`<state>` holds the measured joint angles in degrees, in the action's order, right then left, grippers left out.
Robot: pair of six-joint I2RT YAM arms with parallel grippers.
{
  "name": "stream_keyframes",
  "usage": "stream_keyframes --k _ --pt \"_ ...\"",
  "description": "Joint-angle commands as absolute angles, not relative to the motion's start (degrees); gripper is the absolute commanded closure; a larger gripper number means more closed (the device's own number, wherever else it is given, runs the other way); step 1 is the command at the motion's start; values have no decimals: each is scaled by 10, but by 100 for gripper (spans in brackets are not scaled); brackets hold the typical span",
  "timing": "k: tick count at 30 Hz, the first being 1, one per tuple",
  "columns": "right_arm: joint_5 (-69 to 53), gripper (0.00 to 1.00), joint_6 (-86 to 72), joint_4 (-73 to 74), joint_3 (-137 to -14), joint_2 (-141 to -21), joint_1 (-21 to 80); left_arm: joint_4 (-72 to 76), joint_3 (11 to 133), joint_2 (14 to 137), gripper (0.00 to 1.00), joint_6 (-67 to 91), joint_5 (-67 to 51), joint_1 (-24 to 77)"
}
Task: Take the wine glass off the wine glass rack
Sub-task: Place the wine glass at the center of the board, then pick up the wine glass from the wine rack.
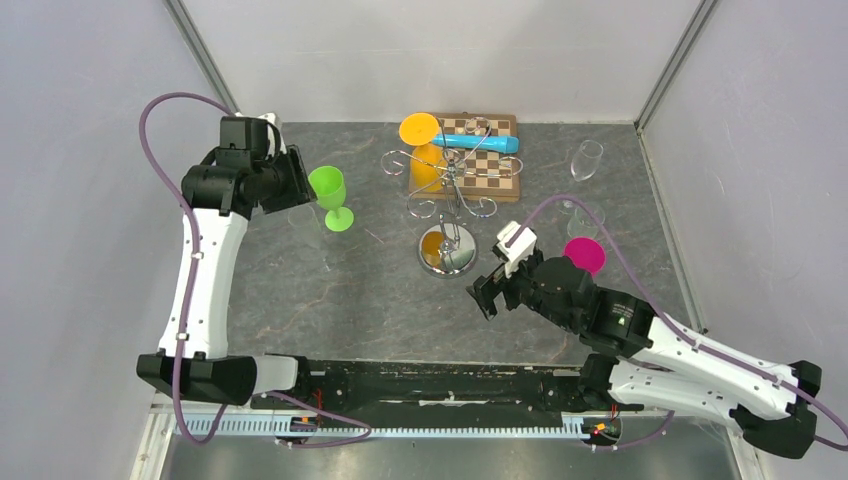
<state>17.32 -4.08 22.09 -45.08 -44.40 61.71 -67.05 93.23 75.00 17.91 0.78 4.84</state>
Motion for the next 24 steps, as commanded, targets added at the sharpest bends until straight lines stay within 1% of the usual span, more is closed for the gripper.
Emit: stream_keyframes --k 1,4,13,24 --pt "194 2 -58 221 -468 -422 618 -619 970 743 45 223 -119 46" --pt "189 2 -58 219 -459 -406 618 -589 986 756 45 242 -173 46" --pt "167 2 -53 209 -432 -370 618 -457 1000 796 45 317 -277 46" --pt "144 2 -44 210 -419 -358 618 -290 1024 904 45 431 -428 46"
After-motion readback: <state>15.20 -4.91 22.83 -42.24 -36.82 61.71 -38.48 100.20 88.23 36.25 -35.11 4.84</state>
